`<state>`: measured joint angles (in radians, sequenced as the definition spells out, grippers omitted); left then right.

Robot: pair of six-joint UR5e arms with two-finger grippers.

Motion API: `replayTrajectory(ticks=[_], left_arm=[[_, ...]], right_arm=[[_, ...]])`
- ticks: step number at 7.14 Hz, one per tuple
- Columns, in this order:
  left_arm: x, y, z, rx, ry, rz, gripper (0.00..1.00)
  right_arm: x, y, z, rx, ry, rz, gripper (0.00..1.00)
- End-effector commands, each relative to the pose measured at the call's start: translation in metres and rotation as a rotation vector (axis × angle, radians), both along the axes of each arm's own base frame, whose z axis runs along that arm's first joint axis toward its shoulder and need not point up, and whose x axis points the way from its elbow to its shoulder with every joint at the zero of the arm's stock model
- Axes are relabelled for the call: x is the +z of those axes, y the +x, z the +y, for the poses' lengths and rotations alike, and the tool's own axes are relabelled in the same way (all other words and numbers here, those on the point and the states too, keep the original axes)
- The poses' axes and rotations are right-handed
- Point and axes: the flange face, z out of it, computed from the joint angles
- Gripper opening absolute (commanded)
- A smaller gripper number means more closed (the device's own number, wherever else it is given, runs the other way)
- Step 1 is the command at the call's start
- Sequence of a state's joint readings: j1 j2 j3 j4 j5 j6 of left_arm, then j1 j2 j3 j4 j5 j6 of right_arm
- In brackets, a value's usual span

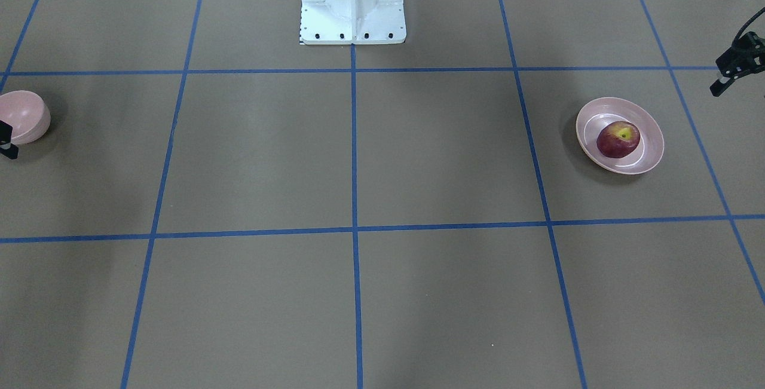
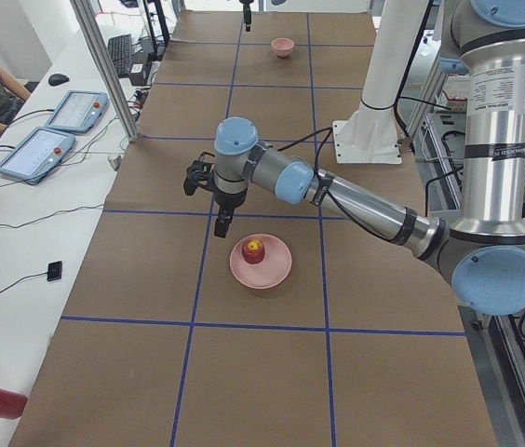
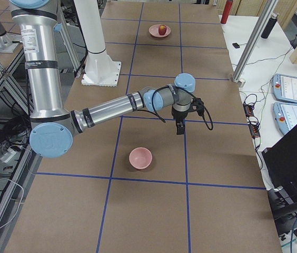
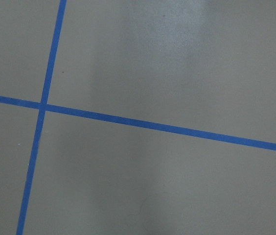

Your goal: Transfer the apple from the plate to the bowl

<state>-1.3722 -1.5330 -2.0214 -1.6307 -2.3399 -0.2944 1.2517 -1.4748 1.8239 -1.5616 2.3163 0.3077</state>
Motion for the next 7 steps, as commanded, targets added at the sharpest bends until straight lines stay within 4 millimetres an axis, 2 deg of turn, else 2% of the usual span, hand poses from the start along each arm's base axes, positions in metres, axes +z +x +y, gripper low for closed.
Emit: replayTrajectory(ticks=[1, 4, 7], left_arm=[[-0.004, -0.002, 0.003, -0.007, 0.004, 0.004, 0.98], [-0.005, -0.003, 0.006, -0.004, 0.007, 0.003, 0.98], [0.001, -0.001, 0.006, 0.002, -0.004, 0.0, 0.98]], right_arm=[[0.0, 0.0, 0.0, 0.0, 0.0, 0.0, 1.0], [0.002, 0.0, 0.0, 0.0, -0.004, 0.001, 1.0], [0.017, 0.004, 0.013, -0.004, -0.028, 0.009, 1.0]])
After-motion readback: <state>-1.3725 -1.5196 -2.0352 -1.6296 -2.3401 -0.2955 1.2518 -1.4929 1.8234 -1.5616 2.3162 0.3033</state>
